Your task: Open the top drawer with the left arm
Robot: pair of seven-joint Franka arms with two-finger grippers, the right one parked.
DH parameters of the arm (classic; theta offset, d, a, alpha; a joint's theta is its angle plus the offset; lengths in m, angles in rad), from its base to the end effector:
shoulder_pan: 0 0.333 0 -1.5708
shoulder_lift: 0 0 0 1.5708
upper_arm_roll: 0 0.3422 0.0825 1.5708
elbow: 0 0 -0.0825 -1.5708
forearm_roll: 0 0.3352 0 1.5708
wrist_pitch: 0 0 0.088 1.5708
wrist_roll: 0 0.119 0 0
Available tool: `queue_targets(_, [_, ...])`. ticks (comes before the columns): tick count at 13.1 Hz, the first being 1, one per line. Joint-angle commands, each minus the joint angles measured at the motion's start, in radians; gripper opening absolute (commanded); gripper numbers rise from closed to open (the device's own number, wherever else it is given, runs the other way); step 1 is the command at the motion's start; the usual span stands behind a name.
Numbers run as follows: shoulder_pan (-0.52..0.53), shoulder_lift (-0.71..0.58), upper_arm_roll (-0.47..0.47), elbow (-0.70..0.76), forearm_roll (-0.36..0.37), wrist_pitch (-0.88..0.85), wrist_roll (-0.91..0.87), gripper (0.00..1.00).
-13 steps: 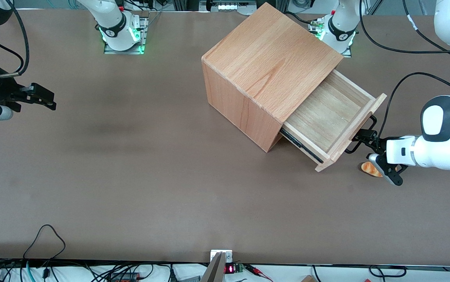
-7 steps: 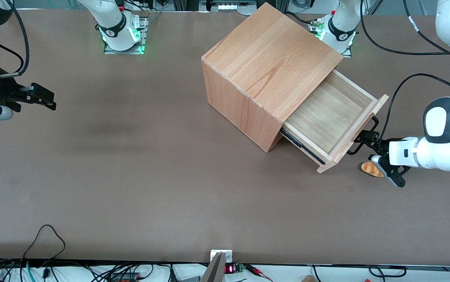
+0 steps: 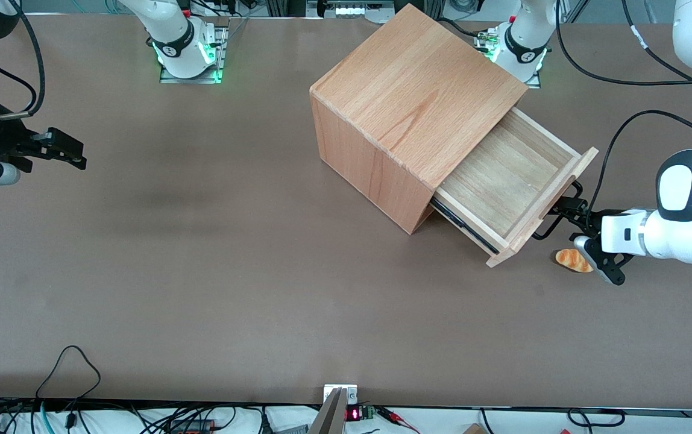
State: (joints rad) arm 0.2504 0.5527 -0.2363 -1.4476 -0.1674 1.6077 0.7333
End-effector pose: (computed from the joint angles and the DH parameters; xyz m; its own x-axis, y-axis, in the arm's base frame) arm 0.6248 0.0171 0.3840 0.7665 -0.6356 -0.0922 -0.5375 -0.7134 0.4496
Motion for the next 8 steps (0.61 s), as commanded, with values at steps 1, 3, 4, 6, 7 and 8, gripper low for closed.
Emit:
queue_targets(1, [0.001, 0.026, -0.006, 0.044, 0.019, -0.037, 0.009, 1.0])
queue_targets(3, [0.001, 0.024, -0.006, 0.056, 0.005, -0.057, 0.006, 1.0])
queue_targets(4, [0.001, 0.024, -0.006, 0.074, -0.003, -0.069, 0.006, 1.0])
queue_targets(6, [0.001, 0.024, -0.008, 0.081, -0.011, -0.092, -0.003, 1.0])
queue_targets(7, [0.001, 0.023, -0.009, 0.081, -0.011, -0.094, -0.008, 1.0])
queue_targets(8, [0.001, 0.021, -0.009, 0.081, -0.011, -0.094, -0.008, 1.0])
